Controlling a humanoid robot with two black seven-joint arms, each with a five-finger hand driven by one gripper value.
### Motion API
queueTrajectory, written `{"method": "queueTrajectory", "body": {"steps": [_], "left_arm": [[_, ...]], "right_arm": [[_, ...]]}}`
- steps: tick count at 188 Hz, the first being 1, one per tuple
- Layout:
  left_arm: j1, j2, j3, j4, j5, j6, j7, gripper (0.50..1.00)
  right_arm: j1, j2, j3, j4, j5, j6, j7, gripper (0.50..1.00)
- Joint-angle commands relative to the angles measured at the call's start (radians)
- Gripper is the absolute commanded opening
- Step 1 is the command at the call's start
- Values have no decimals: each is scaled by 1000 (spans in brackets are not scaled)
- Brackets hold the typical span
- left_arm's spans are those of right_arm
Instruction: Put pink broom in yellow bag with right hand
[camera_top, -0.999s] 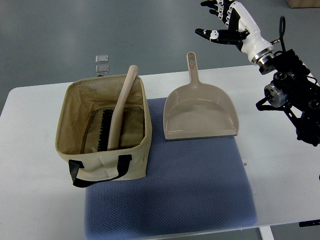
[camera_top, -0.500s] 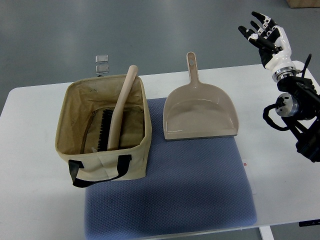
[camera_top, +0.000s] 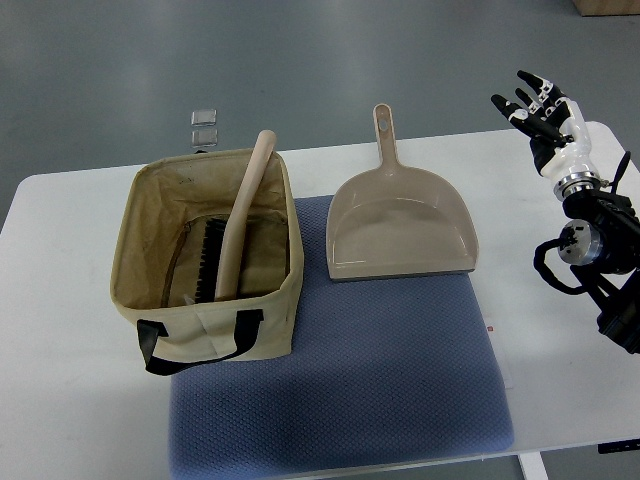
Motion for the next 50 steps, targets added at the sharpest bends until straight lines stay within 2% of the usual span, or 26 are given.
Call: {"method": "queueTrajectory", "body": {"steps": [1,50], "left_arm": [[0,0,0,0,0,0,-1,1000],[0,0,0,0,0,0,1,1000]], "right_arm": [[-5,4,1,0,0,-2,39,928],[-7,14,1,0,0,-19,53,930]]}}
